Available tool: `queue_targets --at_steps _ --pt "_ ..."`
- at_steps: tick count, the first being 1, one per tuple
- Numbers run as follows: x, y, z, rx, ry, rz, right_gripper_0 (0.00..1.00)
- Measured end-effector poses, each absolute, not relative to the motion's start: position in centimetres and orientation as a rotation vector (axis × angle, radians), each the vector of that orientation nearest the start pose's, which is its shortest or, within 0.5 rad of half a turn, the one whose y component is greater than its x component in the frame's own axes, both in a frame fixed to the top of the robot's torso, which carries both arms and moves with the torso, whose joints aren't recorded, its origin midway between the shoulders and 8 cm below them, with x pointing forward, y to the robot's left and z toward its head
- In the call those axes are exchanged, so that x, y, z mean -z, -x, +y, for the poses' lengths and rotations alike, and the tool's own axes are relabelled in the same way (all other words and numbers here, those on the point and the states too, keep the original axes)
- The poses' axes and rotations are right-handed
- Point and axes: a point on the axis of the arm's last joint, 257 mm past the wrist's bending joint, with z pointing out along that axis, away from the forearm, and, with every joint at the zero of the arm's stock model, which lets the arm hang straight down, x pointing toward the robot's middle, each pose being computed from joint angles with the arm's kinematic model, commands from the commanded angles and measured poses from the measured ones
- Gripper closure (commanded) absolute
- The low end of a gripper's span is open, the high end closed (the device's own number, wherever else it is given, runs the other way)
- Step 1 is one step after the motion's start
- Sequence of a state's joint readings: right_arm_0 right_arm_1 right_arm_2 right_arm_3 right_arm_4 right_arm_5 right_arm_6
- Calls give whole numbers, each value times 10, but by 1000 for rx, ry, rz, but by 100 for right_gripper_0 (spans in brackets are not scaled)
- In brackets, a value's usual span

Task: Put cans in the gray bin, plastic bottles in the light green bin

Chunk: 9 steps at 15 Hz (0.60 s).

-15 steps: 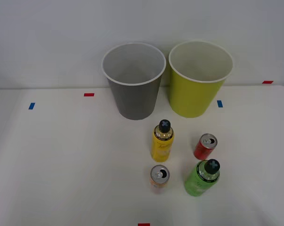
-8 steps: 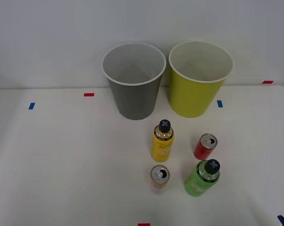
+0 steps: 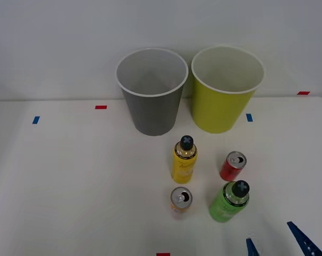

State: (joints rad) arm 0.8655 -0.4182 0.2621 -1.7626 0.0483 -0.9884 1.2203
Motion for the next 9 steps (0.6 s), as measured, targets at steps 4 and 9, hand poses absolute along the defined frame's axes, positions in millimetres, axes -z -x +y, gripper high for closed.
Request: queue_targets --at_steps 4,9 --pt "245 -251 -208 -333 129 1351 0" --pt "251 -282 -189 -371 161 1348 0"
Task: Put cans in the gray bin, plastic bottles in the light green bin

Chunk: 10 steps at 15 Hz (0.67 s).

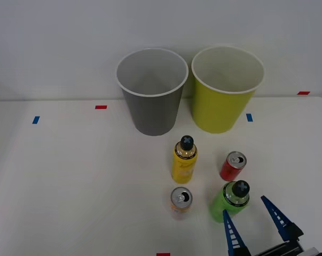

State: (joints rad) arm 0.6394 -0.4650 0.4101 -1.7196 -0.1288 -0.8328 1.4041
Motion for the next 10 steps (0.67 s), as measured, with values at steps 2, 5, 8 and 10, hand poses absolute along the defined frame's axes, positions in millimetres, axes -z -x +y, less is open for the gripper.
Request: queue_targets --at_steps 2,5,8,10 --pt "260 -294 -189 -365 188 1349 0" --pt "264 -306 -182 -372 221 1339 0" --pt "262 -307 -172 -390 246 1329 0" --pt "261 -309 -171 -390 264 1325 0"
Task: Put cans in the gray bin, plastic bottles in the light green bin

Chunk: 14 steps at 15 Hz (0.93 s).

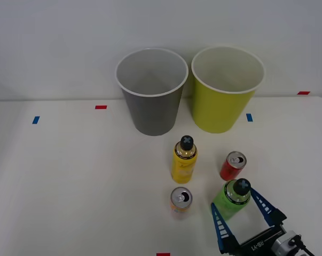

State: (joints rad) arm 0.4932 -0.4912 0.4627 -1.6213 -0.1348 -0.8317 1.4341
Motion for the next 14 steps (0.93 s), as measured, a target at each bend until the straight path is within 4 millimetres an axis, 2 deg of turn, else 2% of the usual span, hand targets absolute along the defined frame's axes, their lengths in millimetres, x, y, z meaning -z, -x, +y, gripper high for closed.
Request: queue_targets --at_steps 14 --pt "254 -319 -170 -388 264 1305 0"
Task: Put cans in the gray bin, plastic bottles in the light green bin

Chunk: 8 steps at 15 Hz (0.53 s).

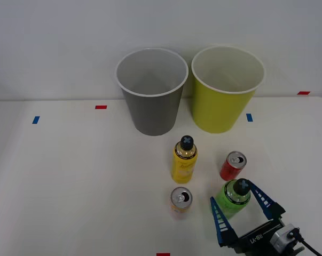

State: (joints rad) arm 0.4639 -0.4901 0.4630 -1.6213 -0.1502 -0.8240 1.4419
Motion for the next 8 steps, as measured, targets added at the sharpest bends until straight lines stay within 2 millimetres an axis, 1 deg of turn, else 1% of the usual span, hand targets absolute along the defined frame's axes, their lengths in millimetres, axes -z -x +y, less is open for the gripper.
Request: queue_targets --at_steps 8 --pt "256 -318 -171 -381 271 1310 0"
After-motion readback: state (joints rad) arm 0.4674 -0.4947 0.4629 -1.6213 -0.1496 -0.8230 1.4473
